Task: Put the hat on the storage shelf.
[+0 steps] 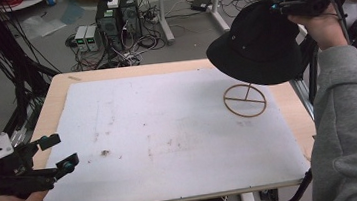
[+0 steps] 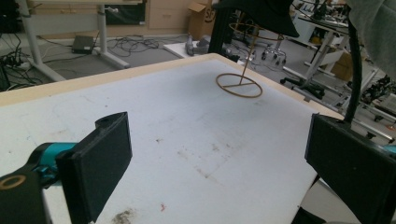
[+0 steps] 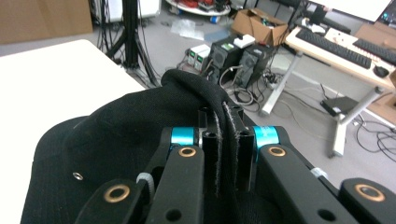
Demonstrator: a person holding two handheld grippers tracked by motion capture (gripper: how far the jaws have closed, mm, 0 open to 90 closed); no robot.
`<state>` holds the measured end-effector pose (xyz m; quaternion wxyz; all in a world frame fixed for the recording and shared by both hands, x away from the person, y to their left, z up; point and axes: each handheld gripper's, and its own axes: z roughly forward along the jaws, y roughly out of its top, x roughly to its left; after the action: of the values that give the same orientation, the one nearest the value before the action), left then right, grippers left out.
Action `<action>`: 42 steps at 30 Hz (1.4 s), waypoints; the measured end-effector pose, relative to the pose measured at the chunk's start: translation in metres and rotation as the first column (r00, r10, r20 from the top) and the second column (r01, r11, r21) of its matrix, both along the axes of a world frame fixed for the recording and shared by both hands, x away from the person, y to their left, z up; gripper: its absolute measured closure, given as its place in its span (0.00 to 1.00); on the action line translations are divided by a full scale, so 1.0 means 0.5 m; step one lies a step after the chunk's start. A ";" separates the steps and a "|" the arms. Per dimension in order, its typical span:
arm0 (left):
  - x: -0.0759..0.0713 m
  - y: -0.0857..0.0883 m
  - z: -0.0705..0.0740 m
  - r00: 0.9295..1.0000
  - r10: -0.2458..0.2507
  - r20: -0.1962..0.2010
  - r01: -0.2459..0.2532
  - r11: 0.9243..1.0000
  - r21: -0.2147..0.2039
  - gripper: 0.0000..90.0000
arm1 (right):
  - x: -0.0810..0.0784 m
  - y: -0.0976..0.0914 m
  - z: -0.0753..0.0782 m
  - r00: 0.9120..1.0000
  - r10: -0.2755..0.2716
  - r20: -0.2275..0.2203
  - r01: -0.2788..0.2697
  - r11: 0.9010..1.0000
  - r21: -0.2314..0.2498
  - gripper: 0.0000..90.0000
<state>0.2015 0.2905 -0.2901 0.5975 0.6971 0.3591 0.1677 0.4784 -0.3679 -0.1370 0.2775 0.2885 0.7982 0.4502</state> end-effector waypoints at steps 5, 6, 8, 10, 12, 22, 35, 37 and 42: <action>-0.001 0.004 -0.001 1.000 0.009 0.000 -0.009 1.000 -0.004 0.09 | 0.009 0.011 -0.032 0.999 0.013 -0.030 -0.013 1.000 0.002 0.95; 0.000 0.004 -0.001 1.000 0.008 -0.001 -0.008 1.000 -0.005 0.09 | 0.010 0.013 -0.036 0.999 0.015 -0.035 -0.015 1.000 0.000 0.95; 0.000 0.003 -0.001 1.000 0.008 -0.002 -0.008 1.000 -0.002 0.09 | 0.011 0.014 -0.040 0.999 0.014 -0.041 -0.014 1.000 -0.002 0.95; 0.001 0.002 -0.002 1.000 0.008 -0.004 -0.008 1.000 0.000 0.09 | 0.012 0.016 -0.045 0.999 0.016 -0.041 -0.016 1.000 0.000 0.95; 0.000 0.001 -0.002 1.000 0.007 -0.004 -0.007 1.000 0.000 0.09 | 0.011 0.013 -0.048 0.999 0.013 -0.044 -0.013 1.000 0.006 0.95; 0.002 -0.003 -0.004 1.000 0.003 -0.009 -0.003 1.000 0.001 0.09 | 0.006 0.004 -0.081 0.996 0.022 -0.085 -0.022 1.000 0.002 0.94; 0.003 -0.004 -0.004 1.000 0.001 -0.011 -0.001 1.000 0.004 0.09 | 0.011 0.008 -0.104 0.992 0.008 -0.125 -0.010 1.000 -0.013 0.89; 0.003 -0.004 -0.004 1.000 -0.001 -0.011 0.001 1.000 0.003 0.09 | 0.010 0.009 -0.104 0.992 0.004 -0.124 -0.006 1.000 -0.013 0.86; 0.004 -0.004 -0.006 1.000 -0.001 -0.015 0.001 1.000 0.003 0.09 | 0.014 0.006 -0.105 0.990 -0.007 -0.139 0.008 1.000 0.009 0.73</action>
<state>0.2037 0.2882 -0.2930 0.5940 0.6993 0.3628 0.1628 0.4854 -0.3647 -0.1894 0.2218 0.3234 0.8123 0.4316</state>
